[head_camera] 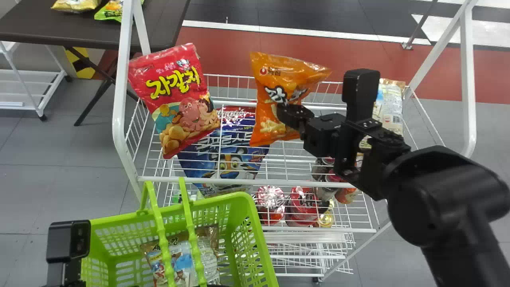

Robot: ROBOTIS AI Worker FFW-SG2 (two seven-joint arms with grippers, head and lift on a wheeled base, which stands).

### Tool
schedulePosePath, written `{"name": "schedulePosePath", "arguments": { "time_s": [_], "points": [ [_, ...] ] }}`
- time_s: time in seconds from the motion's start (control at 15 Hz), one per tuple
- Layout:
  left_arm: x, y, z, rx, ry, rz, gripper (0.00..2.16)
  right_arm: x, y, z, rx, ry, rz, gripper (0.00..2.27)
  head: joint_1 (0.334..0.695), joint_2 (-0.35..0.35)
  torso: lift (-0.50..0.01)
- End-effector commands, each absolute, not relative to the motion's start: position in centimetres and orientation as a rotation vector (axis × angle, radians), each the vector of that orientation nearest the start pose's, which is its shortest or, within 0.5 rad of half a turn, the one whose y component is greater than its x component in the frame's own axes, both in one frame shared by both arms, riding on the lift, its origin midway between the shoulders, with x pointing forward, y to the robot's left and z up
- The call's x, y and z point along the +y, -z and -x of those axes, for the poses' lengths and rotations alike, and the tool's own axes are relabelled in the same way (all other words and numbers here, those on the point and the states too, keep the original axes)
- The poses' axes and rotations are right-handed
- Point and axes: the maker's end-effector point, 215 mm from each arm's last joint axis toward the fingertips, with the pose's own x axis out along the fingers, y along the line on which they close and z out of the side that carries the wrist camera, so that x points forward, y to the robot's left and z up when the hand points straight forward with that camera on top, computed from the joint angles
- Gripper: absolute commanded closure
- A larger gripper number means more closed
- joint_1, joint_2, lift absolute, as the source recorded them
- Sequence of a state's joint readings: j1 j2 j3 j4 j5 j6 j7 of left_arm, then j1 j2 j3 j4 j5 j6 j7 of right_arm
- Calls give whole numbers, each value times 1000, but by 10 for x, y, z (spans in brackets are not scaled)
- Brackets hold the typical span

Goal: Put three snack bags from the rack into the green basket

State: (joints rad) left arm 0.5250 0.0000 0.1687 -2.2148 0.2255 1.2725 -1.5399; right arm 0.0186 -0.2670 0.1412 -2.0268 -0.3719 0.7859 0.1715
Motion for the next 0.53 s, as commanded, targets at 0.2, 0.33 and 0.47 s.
{"name": "schedulePosePath", "arguments": {
  "time_s": [0.2, 0.33, 0.47],
  "points": [
    [57, 344, -205, 732, 1325, 1017, 2148, -127, 349, -439, 649, -562, -94, 2250, 695, -116, 0],
    [56, 343, -206, 731, 1327, 1016, 2148, -129, 349, -411, 712, -586, -92, 2250, 695, -122, 0],
    [56, 344, -206, 732, 1326, 1017, 2148, -124, 350, -379, 789, -641, -111, 2250, 695, -130, 0]
  ]
}}
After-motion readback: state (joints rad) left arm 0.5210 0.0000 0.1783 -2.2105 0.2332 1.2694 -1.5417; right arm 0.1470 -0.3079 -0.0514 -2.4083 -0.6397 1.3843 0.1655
